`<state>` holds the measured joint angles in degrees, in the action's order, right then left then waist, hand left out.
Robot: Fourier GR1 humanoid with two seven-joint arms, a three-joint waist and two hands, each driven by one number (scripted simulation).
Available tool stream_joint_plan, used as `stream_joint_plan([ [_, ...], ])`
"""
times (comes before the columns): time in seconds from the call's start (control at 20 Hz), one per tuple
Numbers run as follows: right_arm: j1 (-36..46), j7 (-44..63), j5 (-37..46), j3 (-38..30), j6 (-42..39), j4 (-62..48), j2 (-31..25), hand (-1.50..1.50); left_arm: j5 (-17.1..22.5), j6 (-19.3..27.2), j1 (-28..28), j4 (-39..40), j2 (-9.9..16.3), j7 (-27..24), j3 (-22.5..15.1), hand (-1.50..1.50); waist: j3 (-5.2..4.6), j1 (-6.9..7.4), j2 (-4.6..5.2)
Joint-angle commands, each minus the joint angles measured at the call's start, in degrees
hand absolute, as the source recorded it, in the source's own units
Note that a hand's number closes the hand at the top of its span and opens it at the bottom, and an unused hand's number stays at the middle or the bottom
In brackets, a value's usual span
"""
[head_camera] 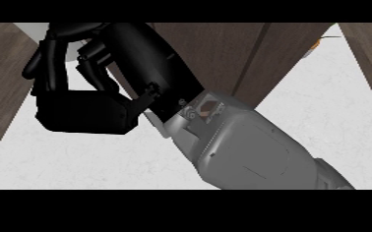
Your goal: Pick up the wine, place it into the cabinet and close the cabinet
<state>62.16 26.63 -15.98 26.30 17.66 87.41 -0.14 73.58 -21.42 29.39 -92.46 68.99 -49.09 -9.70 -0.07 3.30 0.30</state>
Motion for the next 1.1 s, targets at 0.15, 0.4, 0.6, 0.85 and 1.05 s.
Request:
stream_joint_plan([
  [0.15,4.14,2.58,-15.72,-0.6,-19.56,-11.27,0.14,1.5,-1.72,-3.31,-0.27,0.49,-1.69,-1.1,1.82,-1.5,-0.09,1.39,0.68],
  [0.4,6.25,6.68,-22.77,-0.48,-34.87,-19.43,-0.04,1.5,-0.64,-4.36,-0.21,0.06,-1.46,0.79,4.17,-1.5,-0.03,0.79,0.54],
  [0.6,8.34,5.24,-25.67,2.18,-36.99,-27.69,0.14,1.5,-0.23,-6.63,1.38,0.23,-1.98,2.17,6.55,-1.5,0.0,0.64,0.08],
  [0.85,9.26,2.77,-28.9,-4.9,-46.12,-35.85,0.14,1.5,0.02,-7.77,2.54,1.42,-2.78,4.4,9.98,-1.5,0.06,-0.37,0.09],
  [1.05,9.63,0.59,-33.27,-4.31,-46.4,-38.27,0.14,1.5,-3.25,-7.63,3.03,1.12,-6.27,4.9,9.81,-1.5,0.06,-0.6,-0.15],
])
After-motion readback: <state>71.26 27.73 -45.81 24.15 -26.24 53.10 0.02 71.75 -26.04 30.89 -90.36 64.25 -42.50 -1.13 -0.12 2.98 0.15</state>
